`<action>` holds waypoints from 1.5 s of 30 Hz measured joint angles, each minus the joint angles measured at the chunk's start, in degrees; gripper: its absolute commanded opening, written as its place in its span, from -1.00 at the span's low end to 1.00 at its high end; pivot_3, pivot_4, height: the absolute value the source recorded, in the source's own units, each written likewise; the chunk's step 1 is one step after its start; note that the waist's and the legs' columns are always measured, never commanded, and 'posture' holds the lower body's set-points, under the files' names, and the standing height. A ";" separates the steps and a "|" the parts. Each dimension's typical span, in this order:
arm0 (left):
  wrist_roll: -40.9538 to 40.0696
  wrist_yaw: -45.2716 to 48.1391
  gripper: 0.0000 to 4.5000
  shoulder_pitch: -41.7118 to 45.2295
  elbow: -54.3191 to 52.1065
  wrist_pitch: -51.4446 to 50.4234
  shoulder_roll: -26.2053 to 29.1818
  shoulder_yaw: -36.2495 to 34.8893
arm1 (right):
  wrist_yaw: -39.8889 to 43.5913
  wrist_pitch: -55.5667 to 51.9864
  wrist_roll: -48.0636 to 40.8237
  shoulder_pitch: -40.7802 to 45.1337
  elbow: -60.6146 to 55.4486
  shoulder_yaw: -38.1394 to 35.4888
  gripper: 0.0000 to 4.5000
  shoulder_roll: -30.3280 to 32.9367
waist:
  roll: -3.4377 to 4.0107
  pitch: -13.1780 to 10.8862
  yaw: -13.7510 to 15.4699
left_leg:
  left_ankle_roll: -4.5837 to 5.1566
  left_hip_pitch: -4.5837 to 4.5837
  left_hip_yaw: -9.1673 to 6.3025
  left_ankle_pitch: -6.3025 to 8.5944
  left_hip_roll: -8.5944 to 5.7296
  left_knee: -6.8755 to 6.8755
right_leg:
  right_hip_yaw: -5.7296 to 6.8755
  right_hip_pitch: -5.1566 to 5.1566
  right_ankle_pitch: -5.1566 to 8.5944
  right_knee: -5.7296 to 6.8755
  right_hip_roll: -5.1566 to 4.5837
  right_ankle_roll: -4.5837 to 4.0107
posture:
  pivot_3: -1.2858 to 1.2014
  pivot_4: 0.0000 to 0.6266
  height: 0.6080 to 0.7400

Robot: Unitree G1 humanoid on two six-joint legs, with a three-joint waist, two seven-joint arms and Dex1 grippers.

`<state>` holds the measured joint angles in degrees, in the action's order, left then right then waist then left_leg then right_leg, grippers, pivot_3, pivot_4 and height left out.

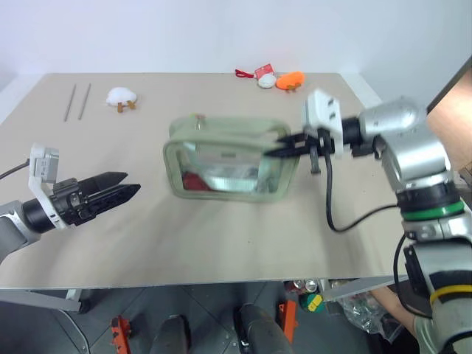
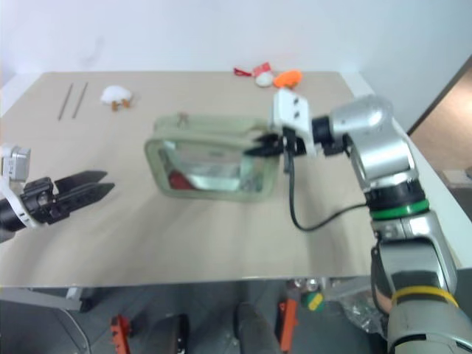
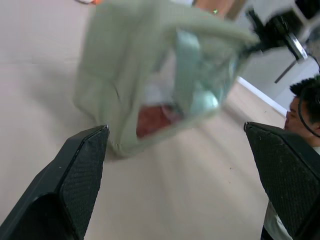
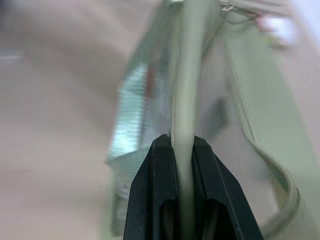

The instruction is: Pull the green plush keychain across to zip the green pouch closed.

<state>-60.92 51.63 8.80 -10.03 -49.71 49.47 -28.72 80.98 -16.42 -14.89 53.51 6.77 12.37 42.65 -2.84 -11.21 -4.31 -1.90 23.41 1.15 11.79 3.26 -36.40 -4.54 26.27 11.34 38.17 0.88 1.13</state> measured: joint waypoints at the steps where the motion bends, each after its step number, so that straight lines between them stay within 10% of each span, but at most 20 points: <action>1: 0.02 -0.01 1.00 0.01 -0.01 0.00 0.00 -0.30 | 0.54 -0.69 -0.88 -1.27 -2.06 -0.23 -0.97 0.70 | 0.00 0.00 -0.06 | 0.00 -0.01 0.01 0.00 0.01 0.00 | 0.00 0.00 -0.01 0.00 0.01 0.00 | 0.03 -0.52 1.00; 29: 2.67 0.35 1.00 1.23 3.09 -0.13 -0.67 -0.19 | 3.79 3.35 0.49 2.97 8.62 -1.27 -0.97 -0.15 | -0.02 0.01 -0.14 | -0.02 -0.07 0.01 -0.02 0.02 -0.04 | 0.00 -0.05 -0.08 0.00 0.04 -0.04 | 0.03 -0.52 1.00; 36: 3.08 0.29 1.00 1.21 3.11 -0.14 -1.03 -0.20 | 3.47 3.07 1.31 0.38 8.49 -1.05 0.27 -0.53 | -0.02 0.01 -0.11 | -0.03 -0.07 0.02 -0.02 0.02 -0.07 | 0.00 -0.06 -0.10 0.00 0.03 -0.03 | 0.03 -0.52 1.00; 45: 3.24 0.20 1.00 1.19 3.08 -0.13 -1.45 -0.20 | 4.93 -6.01 -7.67 2.06 8.76 -9.18 0.35 2.26 | -0.01 0.01 -0.03 | -0.03 -0.07 0.02 -0.02 0.00 -0.07 | -0.01 -0.06 -0.09 -0.01 0.02 -0.04 | 0.03 -0.52 1.00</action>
<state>-57.67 51.83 9.99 -6.94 -49.84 48.02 -28.92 85.91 -22.43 -22.56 55.58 15.53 3.18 44.91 -2.85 -11.20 -4.34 -1.93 23.34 1.16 11.76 3.27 -36.47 -4.55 26.21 11.25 38.17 0.90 1.09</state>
